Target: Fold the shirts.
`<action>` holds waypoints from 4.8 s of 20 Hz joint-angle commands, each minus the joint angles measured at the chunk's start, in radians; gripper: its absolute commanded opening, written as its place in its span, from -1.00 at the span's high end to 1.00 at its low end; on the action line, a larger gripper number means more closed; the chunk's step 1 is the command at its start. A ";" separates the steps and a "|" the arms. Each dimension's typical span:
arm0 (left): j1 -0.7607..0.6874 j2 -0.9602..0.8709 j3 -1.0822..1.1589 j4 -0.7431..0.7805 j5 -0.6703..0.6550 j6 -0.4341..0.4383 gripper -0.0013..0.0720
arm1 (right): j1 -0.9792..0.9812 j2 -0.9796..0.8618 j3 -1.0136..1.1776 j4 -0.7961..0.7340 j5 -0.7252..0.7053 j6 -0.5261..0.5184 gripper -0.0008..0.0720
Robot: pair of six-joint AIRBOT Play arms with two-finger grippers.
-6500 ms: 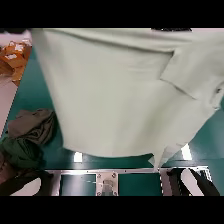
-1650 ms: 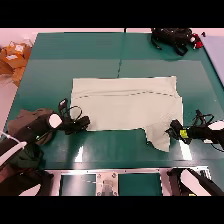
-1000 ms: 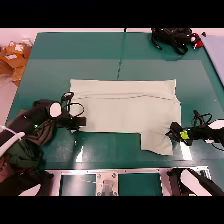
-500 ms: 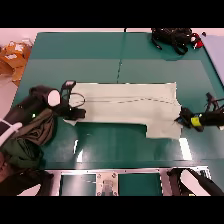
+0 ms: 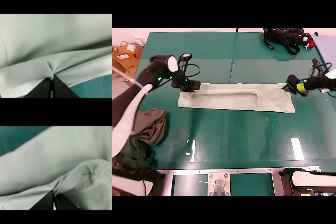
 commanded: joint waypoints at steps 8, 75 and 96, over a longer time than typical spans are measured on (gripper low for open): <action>0.141 -0.210 0.437 0.097 -0.145 0.016 -0.93 | -0.138 -0.320 0.393 0.023 0.098 -0.080 -0.44; 0.406 -0.261 0.535 -0.632 -0.483 0.304 0.90 | 0.892 -0.462 0.655 0.126 -0.167 0.089 0.08; 0.406 -0.262 0.535 -0.450 -0.480 0.297 0.90 | 0.276 -0.458 0.197 0.462 0.152 -0.161 -0.50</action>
